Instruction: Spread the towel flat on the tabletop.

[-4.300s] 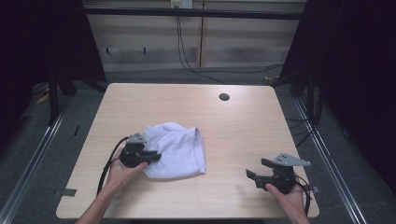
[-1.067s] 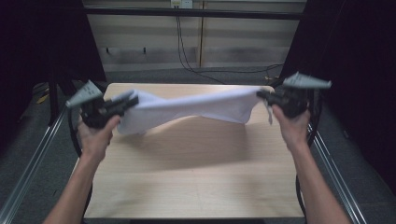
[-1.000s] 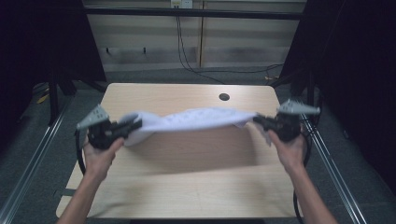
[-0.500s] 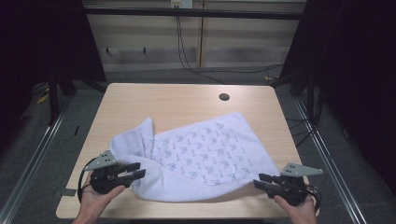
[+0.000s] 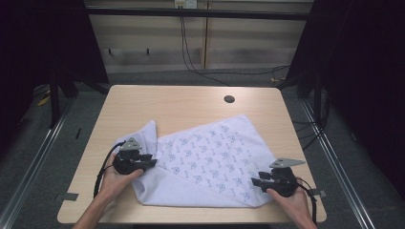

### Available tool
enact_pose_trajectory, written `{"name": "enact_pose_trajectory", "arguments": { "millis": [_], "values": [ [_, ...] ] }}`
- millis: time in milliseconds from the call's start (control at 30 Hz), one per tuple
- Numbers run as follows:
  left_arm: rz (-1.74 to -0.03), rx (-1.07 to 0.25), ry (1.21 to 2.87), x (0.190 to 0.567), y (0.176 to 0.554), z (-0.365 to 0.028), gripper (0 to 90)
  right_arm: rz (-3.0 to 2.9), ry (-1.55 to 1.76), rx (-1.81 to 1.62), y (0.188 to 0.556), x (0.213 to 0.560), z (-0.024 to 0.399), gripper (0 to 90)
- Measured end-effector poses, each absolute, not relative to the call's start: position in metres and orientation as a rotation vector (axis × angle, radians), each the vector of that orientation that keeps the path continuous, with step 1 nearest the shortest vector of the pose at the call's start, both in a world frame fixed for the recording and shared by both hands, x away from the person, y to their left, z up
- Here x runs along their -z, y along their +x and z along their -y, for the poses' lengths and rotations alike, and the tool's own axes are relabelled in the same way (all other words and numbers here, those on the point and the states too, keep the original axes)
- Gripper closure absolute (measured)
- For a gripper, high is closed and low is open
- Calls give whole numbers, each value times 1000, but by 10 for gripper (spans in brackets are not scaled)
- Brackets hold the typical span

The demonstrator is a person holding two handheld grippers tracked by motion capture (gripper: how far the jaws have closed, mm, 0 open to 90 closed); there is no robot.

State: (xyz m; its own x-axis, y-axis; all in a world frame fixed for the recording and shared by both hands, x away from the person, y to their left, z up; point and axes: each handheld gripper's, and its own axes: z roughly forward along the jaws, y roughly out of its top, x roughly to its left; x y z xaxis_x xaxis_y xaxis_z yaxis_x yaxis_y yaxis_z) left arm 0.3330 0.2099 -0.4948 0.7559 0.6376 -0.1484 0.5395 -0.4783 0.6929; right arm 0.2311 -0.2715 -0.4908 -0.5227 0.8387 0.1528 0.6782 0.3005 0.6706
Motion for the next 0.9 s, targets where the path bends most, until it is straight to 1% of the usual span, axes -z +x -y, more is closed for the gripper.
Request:
{"name": "enact_pose_trajectory", "arguments": {
  "millis": [133,200,267,300,367,400,533,600,633,733,767,800,833,867,900],
  "values": [
    [-905,-143,2168,495,333,-206,695,-2339,1373,-930,248,494,260,569],
    [-882,-184,2200,495,330,-203,695,-2320,1371,-902,257,495,261,570],
    [-883,-192,2204,495,328,-203,692,-2306,1368,-875,268,495,264,567],
    [-903,-171,2179,495,327,-203,670,-2289,1377,-877,274,496,267,566],
    [-946,-213,2167,494,324,-203,640,-2268,1380,-885,285,498,273,565],
    [-954,-213,2153,493,323,-203,625,-2258,1399,-884,292,498,276,566],
    [-921,-178,2095,489,324,-205,604,-2229,1430,-864,318,499,285,563],
    [-925,-175,2071,486,324,-206,599,-2214,1448,-854,332,499,288,562],
    [-940,-171,2033,484,328,-210,588,-2208,1457,-850,340,499,290,562],
    [-944,-168,2021,484,332,-213,578,-2177,1469,-844,357,500,296,562],
    [-941,-171,2019,484,333,-214,579,-2167,1494,-842,361,500,296,551],
    [-938,-176,2023,483,334,-215,587,-2163,1517,-849,365,499,296,496],
    [-937,-175,2018,483,335,-217,587,-2155,1533,-849,366,497,296,470],
    [-938,-178,2013,483,336,-219,584,-2147,1523,-879,364,494,294,485],
    [-948,-169,2000,483,339,-222,576,-2159,1514,-913,361,491,291,478]
  ]
}}
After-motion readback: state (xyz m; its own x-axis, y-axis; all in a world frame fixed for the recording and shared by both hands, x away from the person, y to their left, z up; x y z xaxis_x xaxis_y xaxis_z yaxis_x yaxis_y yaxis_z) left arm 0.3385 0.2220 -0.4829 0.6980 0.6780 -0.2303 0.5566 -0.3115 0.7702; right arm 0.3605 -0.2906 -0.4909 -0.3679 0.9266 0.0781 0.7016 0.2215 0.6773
